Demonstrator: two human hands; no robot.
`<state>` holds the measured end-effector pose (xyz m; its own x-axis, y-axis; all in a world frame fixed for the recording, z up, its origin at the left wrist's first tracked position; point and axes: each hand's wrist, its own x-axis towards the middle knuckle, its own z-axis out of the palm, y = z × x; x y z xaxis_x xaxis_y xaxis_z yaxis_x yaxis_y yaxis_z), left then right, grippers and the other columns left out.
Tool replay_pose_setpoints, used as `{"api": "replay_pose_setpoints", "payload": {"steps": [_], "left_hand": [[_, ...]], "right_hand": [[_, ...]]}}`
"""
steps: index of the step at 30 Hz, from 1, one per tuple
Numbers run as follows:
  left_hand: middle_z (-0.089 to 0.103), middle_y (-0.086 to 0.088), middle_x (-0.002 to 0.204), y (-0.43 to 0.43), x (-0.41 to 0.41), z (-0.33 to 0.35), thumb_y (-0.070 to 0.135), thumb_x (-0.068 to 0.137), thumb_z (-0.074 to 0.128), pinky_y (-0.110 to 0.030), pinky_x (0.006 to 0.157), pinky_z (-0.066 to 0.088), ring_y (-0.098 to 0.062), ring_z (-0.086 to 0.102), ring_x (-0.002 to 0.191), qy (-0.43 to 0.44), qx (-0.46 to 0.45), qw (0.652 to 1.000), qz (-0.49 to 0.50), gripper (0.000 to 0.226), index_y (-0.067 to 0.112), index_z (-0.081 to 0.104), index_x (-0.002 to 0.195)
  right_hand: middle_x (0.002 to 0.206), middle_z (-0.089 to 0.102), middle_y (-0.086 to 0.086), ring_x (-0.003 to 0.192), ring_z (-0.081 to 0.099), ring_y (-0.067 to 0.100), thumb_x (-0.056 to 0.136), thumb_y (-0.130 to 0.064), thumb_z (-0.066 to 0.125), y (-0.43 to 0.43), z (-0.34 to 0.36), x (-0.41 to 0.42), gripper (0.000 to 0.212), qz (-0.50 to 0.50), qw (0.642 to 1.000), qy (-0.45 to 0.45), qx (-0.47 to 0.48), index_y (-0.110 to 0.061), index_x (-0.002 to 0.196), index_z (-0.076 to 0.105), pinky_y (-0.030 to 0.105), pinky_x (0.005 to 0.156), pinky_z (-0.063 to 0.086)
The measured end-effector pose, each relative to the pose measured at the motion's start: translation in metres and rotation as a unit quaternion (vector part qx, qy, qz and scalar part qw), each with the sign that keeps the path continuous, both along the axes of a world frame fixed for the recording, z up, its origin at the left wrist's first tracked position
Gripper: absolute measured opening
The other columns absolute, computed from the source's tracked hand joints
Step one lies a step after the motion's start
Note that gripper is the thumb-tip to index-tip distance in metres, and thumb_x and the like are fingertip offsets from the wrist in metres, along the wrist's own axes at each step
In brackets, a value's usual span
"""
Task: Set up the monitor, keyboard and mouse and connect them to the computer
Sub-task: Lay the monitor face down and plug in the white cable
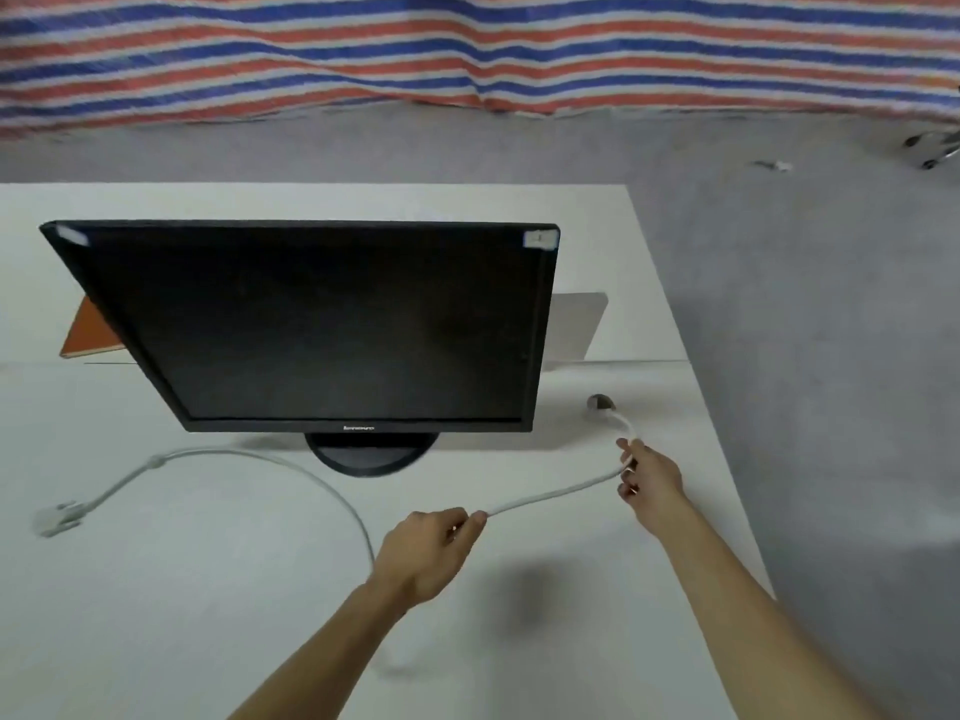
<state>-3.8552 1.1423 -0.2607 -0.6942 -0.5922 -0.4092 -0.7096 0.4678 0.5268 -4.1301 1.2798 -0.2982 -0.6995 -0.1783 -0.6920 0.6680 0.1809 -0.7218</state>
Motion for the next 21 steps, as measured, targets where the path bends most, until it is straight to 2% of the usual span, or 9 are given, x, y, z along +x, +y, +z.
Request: {"api": "replay_pose_setpoints", "payload": {"steps": [3,6,8,12,16,19,21], "left_hand": [[0.068,0.009,0.075,0.009,-0.011,-0.001,0.070,0.096,0.027,-0.034,0.069,0.053,-0.013,0.062,0.070,-0.009,-0.006,0.999,0.046,0.059,0.021,0.055,0.076],[0.065,0.012,0.069,0.019,-0.022,0.002,0.067,0.098,0.030,-0.029,0.062,0.047,-0.010,0.059,0.065,-0.034,0.013,0.996,0.080,0.057,0.023,0.058,0.075],[0.062,0.011,0.066,0.028,-0.030,0.005,0.065,0.098,0.032,-0.029,0.060,0.044,-0.012,0.055,0.062,-0.033,0.032,0.994,0.097,0.057,0.021,0.059,0.075],[0.064,0.001,0.070,0.036,-0.048,0.006,0.064,0.099,0.031,-0.033,0.062,0.047,-0.021,0.059,0.067,-0.042,0.023,0.995,0.092,0.060,0.014,0.060,0.079],[0.066,0.001,0.072,0.032,-0.045,-0.001,0.064,0.099,0.032,-0.036,0.067,0.051,-0.021,0.063,0.071,-0.051,0.015,0.992,0.113,0.061,0.014,0.061,0.080],[0.062,0.008,0.068,0.031,-0.039,0.000,0.059,0.101,0.035,-0.029,0.061,0.045,-0.013,0.059,0.067,-0.050,0.021,0.991,0.125,0.056,0.016,0.062,0.077],[0.062,0.011,0.069,0.034,-0.044,0.004,0.056,0.102,0.036,-0.030,0.062,0.045,-0.012,0.058,0.067,-0.038,0.031,0.990,0.132,0.051,0.020,0.062,0.078]], "right_hand": [[0.072,0.052,-0.002,0.049,0.028,0.012,0.102,-0.024,0.050,-0.011,-0.009,-0.035,0.025,0.024,1.000,0.008,0.019,-0.009,0.099,0.070,0.025,0.045,0.025],[0.073,0.053,0.002,0.047,0.031,0.014,0.099,-0.027,0.051,-0.014,-0.010,-0.057,0.029,0.058,0.996,0.024,0.066,-0.011,0.084,0.069,0.027,0.045,0.027],[0.065,0.049,0.004,0.045,0.031,0.016,0.098,-0.030,0.051,-0.015,-0.005,-0.066,0.033,0.076,0.990,0.063,0.098,-0.012,0.073,0.065,0.029,0.045,0.027],[0.060,0.048,0.003,0.047,0.036,0.019,0.098,-0.032,0.049,-0.014,0.002,-0.075,0.036,0.091,0.980,0.105,0.143,-0.010,0.074,0.062,0.029,0.046,0.031],[0.067,0.054,0.006,0.050,0.040,0.016,0.094,-0.023,0.053,-0.004,-0.006,-0.077,0.028,0.154,0.978,0.014,0.142,-0.009,0.074,0.066,0.024,0.045,0.033],[0.085,0.073,0.004,0.057,0.050,0.014,0.095,-0.031,0.058,-0.004,-0.002,-0.078,0.023,0.177,0.981,-0.045,0.065,-0.011,0.089,0.066,0.023,0.050,0.041],[0.098,0.077,0.006,0.064,0.056,0.017,0.096,-0.036,0.060,-0.007,0.005,-0.074,0.027,0.201,0.975,-0.089,0.011,-0.010,0.100,0.063,0.025,0.055,0.044]]}}
